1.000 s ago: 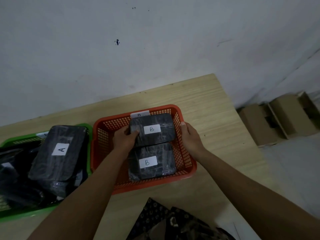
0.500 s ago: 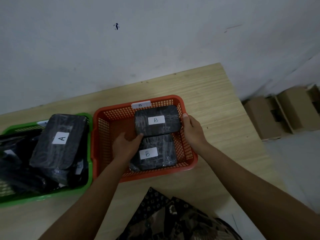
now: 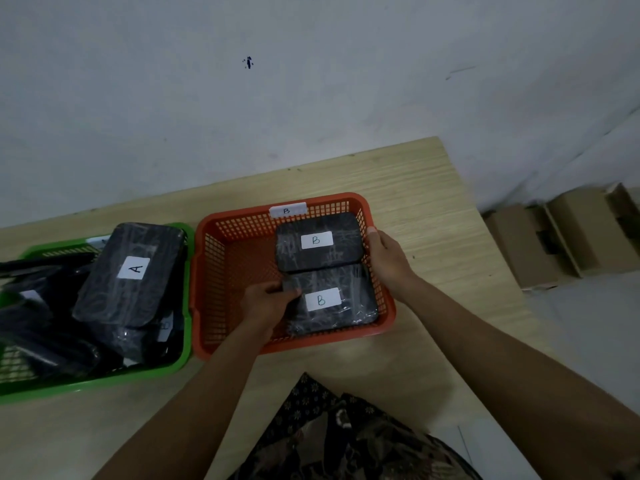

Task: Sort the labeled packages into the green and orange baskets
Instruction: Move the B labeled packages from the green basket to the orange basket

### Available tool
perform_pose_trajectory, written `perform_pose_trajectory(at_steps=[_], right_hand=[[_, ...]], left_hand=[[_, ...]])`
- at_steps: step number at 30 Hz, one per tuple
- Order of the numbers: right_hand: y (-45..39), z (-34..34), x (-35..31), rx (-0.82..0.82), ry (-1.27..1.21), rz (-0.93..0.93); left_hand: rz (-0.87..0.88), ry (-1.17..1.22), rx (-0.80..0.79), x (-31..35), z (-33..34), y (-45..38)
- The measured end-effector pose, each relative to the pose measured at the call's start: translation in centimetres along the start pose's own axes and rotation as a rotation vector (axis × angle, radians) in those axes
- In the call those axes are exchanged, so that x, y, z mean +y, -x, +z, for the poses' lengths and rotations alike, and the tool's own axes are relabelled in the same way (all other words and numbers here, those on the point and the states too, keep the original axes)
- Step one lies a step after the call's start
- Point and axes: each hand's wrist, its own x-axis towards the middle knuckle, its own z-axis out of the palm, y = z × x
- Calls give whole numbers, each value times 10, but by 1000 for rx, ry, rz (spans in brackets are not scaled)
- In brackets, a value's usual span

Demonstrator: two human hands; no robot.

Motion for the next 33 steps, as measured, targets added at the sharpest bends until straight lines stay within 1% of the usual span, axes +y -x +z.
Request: perform_pose_trajectory(at_steps=[2, 4, 6, 7, 8, 11, 13, 15, 18, 22, 26, 29, 33], right_hand=[[3, -1, -2, 21, 63, -22], [10, 0, -4, 102, 148, -78], [21, 3, -11, 200, 230, -208], [26, 6, -16, 215, 284, -297], [31, 10, -22, 202, 352, -370], [44, 32, -42, 136, 531, -511], [56, 56, -59, 92, 554, -612], [69, 84, -74, 45, 555, -718], [88, 130, -95, -38, 549, -818], [115, 193, -118, -207, 527, -883], [137, 245, -132, -350, 520, -946], [149, 280, -141, -449, 539, -929], [156, 330, -156, -491, 576, -891]], left_hand=[[37, -42, 27, 1, -8, 1], [120, -143, 70, 6, -22, 5], [254, -248, 111, 12, -40, 9], [331, -290, 134, 17, -51, 13], [404, -326, 160, 21, -61, 16], [621, -410, 264, 33, -95, 29], [735, -466, 328, 35, -121, 35], [782, -523, 384, 31, -151, 42], [809, -570, 492, 14, -199, 50], [695, -560, 595, -25, -263, 60], [637, -529, 639, -59, -317, 65], [602, -533, 650, -81, -351, 62], [561, -512, 605, -103, -393, 47]])
